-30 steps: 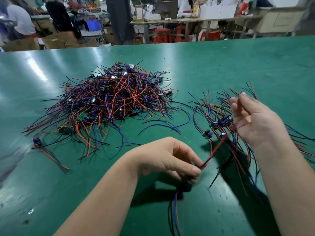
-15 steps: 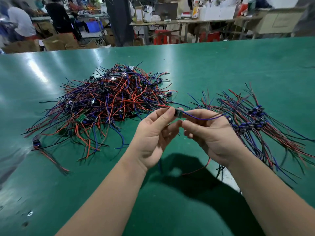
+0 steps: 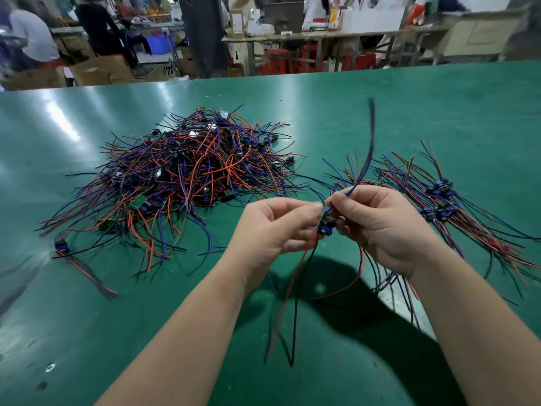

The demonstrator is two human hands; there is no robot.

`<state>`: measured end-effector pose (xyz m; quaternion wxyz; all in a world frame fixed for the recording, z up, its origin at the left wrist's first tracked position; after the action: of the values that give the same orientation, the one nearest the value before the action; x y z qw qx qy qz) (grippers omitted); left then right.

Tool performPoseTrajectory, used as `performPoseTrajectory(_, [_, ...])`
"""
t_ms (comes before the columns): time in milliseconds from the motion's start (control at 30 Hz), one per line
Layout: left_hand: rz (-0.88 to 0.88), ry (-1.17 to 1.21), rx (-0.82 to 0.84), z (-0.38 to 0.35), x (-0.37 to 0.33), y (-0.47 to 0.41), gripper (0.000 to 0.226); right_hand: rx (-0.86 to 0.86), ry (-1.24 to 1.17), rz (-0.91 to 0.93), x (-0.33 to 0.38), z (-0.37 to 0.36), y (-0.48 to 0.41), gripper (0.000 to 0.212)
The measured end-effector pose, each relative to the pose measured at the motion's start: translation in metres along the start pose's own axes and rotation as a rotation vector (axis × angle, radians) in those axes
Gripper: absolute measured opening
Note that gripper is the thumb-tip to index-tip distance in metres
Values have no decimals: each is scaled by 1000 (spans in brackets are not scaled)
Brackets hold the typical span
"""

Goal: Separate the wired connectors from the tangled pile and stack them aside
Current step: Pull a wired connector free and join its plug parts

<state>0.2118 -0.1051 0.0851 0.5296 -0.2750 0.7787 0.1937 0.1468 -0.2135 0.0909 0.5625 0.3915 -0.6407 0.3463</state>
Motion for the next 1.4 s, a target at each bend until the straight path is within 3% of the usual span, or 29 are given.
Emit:
performPoseTrajectory(100, [23, -196, -8, -2, 10, 2, 19, -9, 165, 22, -2, 1, 0, 9])
performPoseTrajectory(200, [89, -252, 5, -6, 18, 4, 10, -86, 225, 23, -1, 8, 1, 13])
performPoseTrajectory(367, [238, -262, 94, -8, 30, 7, 10, -279, 122, 1, 11, 43, 2, 14])
performPoseTrajectory(667, [361, -378, 184, -12, 41, 16, 9, -415, 16, 47, 19, 70, 2, 15])
performPoseTrajectory(867, [383, -416, 199, -13, 46, 18, 9, -475, 91, 93, 19, 76, 4, 15])
performPoseTrajectory(1233, [404, -409, 240, -7, 47, 17, 9, -542, 187, 215, 26, 72, 8, 34])
performPoseTrajectory(1333, [322, -309, 139, -2, 40, 10, 8, -533, 188, 186, 28, 77, 6, 33])
performPoseTrajectory(1400, [242, -202, 19, 5, 34, 3, 9, -525, 352, 181, 33, 77, 5, 19])
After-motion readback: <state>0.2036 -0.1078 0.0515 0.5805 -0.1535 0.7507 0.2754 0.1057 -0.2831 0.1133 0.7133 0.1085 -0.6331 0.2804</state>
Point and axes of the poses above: each hand's wrist, its own y-axis away from the middle knuckle, its own z-axis out of the back of the hand, x = y × z, the point moved 9 cm from there along -y, towards the middle knuckle, and after that the axes turned 8 degrees about y, right-handed, at the moved point
